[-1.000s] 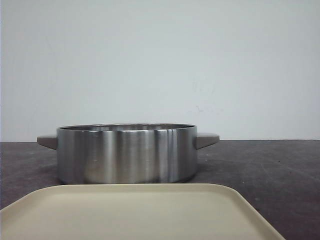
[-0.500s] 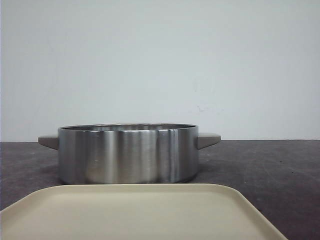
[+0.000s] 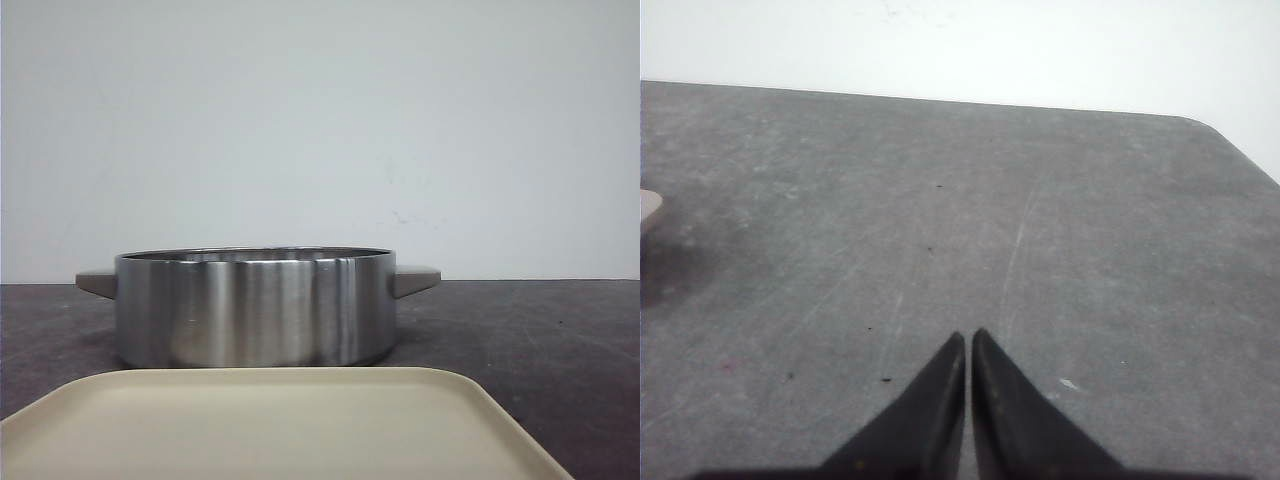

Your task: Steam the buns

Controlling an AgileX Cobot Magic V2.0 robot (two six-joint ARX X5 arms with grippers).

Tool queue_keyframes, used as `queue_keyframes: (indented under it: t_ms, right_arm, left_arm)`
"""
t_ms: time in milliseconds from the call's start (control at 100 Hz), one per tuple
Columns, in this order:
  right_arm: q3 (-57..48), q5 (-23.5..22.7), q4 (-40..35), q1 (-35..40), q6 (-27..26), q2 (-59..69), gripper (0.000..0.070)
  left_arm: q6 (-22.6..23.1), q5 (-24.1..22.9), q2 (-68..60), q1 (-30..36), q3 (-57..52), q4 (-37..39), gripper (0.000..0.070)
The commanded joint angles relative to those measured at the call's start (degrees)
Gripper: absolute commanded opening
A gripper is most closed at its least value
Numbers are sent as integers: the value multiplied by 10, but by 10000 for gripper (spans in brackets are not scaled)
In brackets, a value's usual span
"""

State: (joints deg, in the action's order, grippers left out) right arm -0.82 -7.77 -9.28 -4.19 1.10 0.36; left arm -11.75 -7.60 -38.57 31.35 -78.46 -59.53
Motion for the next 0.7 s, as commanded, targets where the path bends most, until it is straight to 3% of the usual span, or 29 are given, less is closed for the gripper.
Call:
queue_keyframes:
  t_ms: [0, 410, 540, 600, 690]
  right_arm:
    - [2, -2, 2, -1, -7, -2, 12]
    - [2, -2, 2, -1, -7, -2, 12]
    - [2, -2, 2, -1, -7, -2, 12]
    - [2, -2, 2, -1, -7, -2, 12]
    - [2, -2, 2, -1, -7, -2, 12]
  left_arm:
    - [3, -1, -3, 3, -7, 8, 0]
    - [7, -1, -2, 1, -7, 3, 0]
    - [27, 8, 5, -31, -3, 10, 0]
    - [52, 55, 12, -63, 22, 53, 0]
    - [108, 204, 42, -118, 116, 192, 0]
